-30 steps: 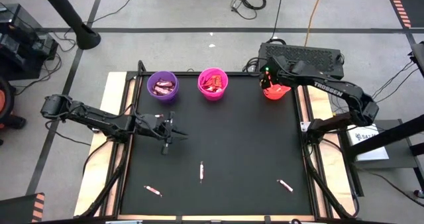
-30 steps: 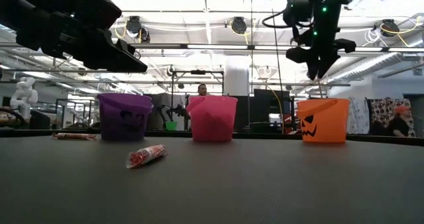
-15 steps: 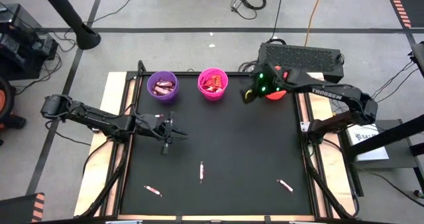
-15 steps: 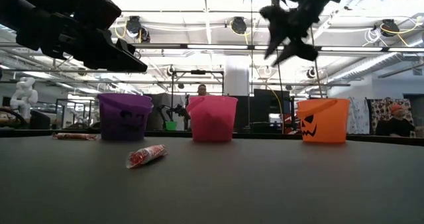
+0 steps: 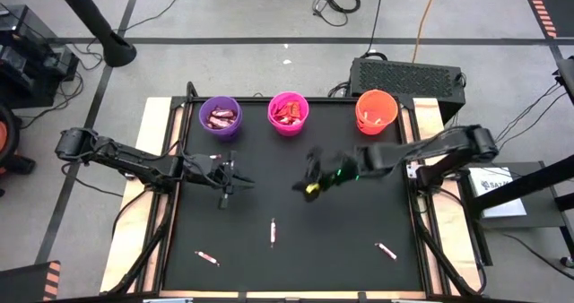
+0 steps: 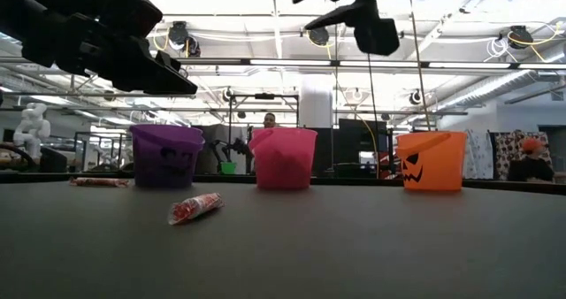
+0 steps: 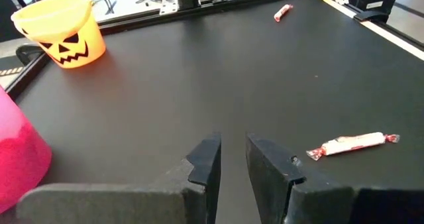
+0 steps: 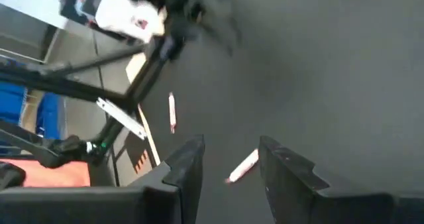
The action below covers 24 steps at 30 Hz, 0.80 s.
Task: Sort candy by brand, put in halloween buckets
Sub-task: Put the white candy into the orange bucket
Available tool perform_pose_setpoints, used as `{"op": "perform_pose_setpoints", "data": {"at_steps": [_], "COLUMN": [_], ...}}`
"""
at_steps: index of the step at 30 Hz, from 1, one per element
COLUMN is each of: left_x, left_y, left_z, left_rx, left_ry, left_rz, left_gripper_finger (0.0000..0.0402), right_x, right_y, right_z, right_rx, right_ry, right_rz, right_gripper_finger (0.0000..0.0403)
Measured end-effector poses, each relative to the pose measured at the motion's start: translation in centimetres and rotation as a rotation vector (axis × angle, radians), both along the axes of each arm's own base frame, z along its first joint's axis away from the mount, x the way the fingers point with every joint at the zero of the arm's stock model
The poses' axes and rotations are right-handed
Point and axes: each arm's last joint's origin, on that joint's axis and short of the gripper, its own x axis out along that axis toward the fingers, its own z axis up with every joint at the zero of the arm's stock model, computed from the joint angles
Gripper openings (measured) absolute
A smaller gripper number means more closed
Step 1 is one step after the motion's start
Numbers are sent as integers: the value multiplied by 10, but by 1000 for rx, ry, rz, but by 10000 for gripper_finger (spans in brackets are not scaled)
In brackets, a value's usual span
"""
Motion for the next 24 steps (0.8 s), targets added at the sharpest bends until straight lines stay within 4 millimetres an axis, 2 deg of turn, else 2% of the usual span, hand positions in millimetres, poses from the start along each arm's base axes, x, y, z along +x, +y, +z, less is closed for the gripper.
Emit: {"op": "perform_pose_setpoints", "data": {"at_steps": [4,9,13,17,24], "left_x": [0,0,0,0,0], "left_y": [0,0,0,0,0], "left_z": [0,0,0,0,-1], "left_rx": [-2,-2,-2,-1,-1], "left_ry": [0,3,3,5,12], "left_rz": [0,1,1,1,1], "left_gripper_finger": [79,79,79,79,79], "right_x": [19,52,81,103,130], "right_y": [31,60,76,93,124], "right_z": [-21,-34,-50,-75,-105], "right_rx": [36,-24,-129,-266,-365], "right_ry": [79,103,197,309,331], "right_rz": [42,94,142,132,123], "right_gripper_finger": [135,135,135,135,134]}}
